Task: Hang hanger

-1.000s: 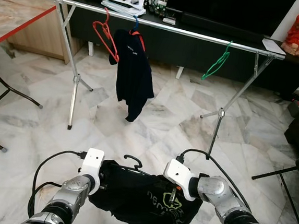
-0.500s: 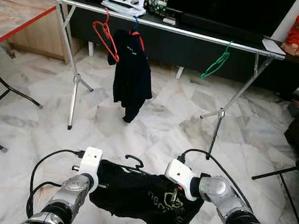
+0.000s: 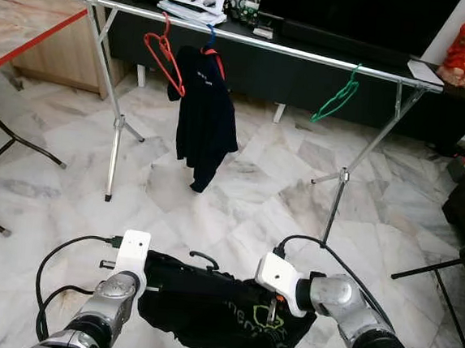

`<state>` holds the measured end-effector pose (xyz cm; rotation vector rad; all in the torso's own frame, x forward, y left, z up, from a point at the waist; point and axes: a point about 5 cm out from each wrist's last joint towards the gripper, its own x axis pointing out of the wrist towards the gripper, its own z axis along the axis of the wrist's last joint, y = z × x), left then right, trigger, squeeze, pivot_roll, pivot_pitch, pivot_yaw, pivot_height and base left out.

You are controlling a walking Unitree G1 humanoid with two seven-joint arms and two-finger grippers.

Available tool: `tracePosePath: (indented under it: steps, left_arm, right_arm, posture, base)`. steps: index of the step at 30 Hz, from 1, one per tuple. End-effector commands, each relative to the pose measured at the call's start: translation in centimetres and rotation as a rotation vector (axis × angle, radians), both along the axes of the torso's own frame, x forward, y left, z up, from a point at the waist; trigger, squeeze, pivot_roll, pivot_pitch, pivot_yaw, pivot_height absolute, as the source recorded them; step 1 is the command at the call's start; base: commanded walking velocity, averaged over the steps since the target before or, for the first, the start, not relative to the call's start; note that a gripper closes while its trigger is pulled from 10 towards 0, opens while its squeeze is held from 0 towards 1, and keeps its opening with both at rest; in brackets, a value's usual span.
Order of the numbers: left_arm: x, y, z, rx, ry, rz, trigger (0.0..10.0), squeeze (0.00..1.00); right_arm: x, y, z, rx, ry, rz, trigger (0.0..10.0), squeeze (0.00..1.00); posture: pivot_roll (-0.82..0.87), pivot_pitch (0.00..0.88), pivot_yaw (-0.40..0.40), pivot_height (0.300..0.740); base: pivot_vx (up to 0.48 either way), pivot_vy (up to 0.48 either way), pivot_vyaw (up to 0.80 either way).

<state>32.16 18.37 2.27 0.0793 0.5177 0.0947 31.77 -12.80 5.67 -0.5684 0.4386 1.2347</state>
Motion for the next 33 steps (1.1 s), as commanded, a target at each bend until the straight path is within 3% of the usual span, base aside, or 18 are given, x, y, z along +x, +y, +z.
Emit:
tracePosePath:
  steps: [1,9,13,16,22,28,30,32,33]
  left_arm:
    - [-0.5,3.4,0.1,0.070,0.019,0.162,0.0,0.00]
    - [-1.0,5.0,0.1,0.091,0.024,0.285,0.0,0.00]
    - [-1.3,5.9,0.2,0.124,0.030,0.348,0.0,0.00]
    - [-1.7,6.4,-0.2,0.137,0.065,0.366,0.0,0.00]
    - [-2.6,7.2,-0.8,0.153,0.112,0.407,0.0,0.00]
    - [-3.2,7.5,-1.3,0.131,0.134,0.449,0.0,0.00]
    - [-3.4,8.0,-1.3,0.147,0.134,0.473,0.0,0.00]
    - [-3.7,8.8,-1.1,0.156,0.123,0.532,0.0,0.00]
    - [-3.7,8.8,-1.1,0.156,0.123,0.532,0.0,0.00]
  right_arm:
    - [-0.5,-3.2,-0.3,-0.077,0.041,-0.005,10.0,0.00]
    - [-2.0,-5.0,-1.5,-0.162,0.121,0.039,10.0,0.00]
    - [-2.4,-6.1,-1.9,-0.220,0.092,0.017,10.0,0.00]
    - [-1.8,-7.0,-1.9,-0.253,0.010,-0.097,10.0,0.00]
    - [-2.0,-8.2,-1.5,-0.195,-0.046,-0.181,10.0,0.00]
    - [-3.7,-9.3,-1.7,-0.134,0.056,-0.150,10.0,0.00]
    - [-3.8,-10.4,-1.9,-0.194,0.041,-0.179,10.0,0.00]
    - [-4.8,-12.1,-2.4,-0.325,0.067,-0.157,10.0,0.00]
    - [-4.8,-12.1,-2.4,-0.325,0.067,-0.157,10.0,0.00]
  posture:
    - [0.01,0.109,-0.172,0.740]
    - [0.00,0.113,-0.173,0.740]
    - [0.00,0.116,-0.173,0.740]
    - [0.00,0.118,-0.172,0.740]
    - [-0.01,0.119,-0.167,0.740]
    - [-0.01,0.117,-0.164,0.740]
    - [-0.01,0.118,-0.162,0.740]
    - [-0.02,0.117,-0.160,0.740]
    - [-0.02,0.117,-0.160,0.740]
  base:
    - [0.000,0.000,0.00]
    - [0.000,0.000,0.00]
    - [0.000,0.000,0.00]
    - [0.000,0.000,0.00]
    - [0.000,0.000,0.00]
    - [0.000,0.000,0.00]
    - [0.000,0.000,0.00]
    - [0.000,0.000,0.00]
    - [0.000,0.000,0.00]
